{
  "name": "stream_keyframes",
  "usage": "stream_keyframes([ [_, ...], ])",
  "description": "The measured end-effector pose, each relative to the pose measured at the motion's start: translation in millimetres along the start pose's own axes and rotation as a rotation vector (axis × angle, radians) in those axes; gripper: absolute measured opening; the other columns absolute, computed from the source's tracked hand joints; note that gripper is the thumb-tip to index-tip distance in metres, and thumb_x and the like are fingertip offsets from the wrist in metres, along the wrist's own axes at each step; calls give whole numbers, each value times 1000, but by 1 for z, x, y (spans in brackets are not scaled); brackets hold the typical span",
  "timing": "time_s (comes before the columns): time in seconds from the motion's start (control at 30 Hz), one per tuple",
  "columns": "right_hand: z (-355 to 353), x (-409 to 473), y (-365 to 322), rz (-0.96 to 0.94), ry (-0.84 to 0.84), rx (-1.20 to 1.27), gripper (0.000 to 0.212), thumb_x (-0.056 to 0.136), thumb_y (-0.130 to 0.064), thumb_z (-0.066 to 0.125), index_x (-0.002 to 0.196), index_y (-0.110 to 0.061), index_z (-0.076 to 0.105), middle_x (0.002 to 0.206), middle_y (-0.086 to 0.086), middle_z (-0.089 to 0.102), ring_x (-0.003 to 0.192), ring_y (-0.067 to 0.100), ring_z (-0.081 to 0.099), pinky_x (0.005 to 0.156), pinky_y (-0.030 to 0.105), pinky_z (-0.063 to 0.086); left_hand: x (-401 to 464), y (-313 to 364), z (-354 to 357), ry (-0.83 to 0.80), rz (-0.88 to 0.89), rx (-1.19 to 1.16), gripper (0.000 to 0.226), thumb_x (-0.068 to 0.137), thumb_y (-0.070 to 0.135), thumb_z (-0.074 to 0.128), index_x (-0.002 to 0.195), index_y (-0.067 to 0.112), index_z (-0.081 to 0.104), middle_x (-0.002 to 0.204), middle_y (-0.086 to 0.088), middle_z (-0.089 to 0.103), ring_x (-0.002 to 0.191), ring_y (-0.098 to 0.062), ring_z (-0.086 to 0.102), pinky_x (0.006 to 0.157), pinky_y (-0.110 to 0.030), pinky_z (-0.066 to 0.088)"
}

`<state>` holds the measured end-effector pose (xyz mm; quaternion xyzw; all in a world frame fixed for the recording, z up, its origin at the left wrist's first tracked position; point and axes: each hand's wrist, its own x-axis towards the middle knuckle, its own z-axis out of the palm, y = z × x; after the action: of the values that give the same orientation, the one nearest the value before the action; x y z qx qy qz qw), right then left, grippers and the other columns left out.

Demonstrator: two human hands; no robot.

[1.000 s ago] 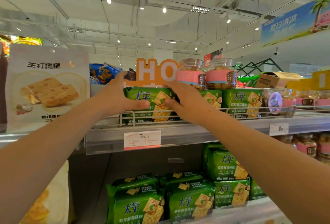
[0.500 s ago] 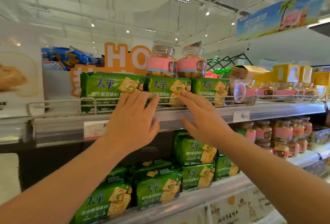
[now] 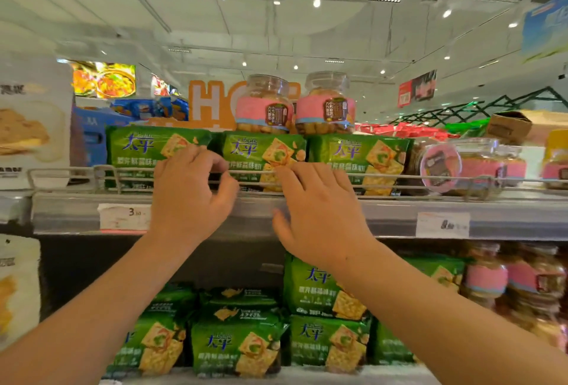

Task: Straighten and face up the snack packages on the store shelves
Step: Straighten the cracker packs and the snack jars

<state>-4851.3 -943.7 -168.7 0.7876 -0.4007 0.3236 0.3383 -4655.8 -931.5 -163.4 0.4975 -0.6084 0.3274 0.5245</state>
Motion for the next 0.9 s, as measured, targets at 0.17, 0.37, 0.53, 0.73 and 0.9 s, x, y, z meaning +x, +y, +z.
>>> stream_keyframes([
  [0.17, 7, 0, 3, 1, 52, 104, 54, 84, -39, 52, 133, -17, 50, 125, 2, 56, 113, 26, 50, 89, 40, 42, 4, 8, -1, -32, -54, 43, 9, 80, 25, 56, 78, 16, 59, 77, 4, 54, 77, -18, 48, 75, -39, 39],
  [0.37, 6, -1, 5, -18, 43, 159, 56, 86, -37, 51, 138, -16, 47, 129, 3, 54, 118, 26, 49, 93, 41, 43, 6, 9, -1, -48, -70, 52, 13, 80, 26, 54, 74, 14, 57, 72, 1, 55, 72, -21, 50, 73, -43, 43],
  [0.53, -16, 1, 33, -162, 10, 289, 46, 88, -31, 52, 132, -17, 56, 128, -1, 61, 117, 19, 54, 92, 32, 46, 23, 10, -7, -67, 14, 141, 23, 83, 34, 48, 67, 20, 54, 61, 5, 51, 66, -18, 48, 77, -37, 35],
  [0.73, -58, 70, 92, 118, 280, 404, 35, 85, -37, 56, 117, -23, 60, 114, -2, 60, 103, 19, 54, 85, 35, 44, 120, 15, -5, -148, 28, 64, 44, 81, 46, 53, 116, 19, 58, 109, -9, 58, 101, -28, 54, 86, -45, 46],
  [0.9, -50, 126, 111, 381, 60, 509, 59, 81, -60, 58, 131, -32, 46, 125, 5, 54, 102, 23, 58, 90, 39, 49, 163, 19, 25, -485, -148, -50, 65, 81, 63, 61, 136, 32, 45, 129, -8, 54, 106, -25, 53, 84, -32, 42],
])
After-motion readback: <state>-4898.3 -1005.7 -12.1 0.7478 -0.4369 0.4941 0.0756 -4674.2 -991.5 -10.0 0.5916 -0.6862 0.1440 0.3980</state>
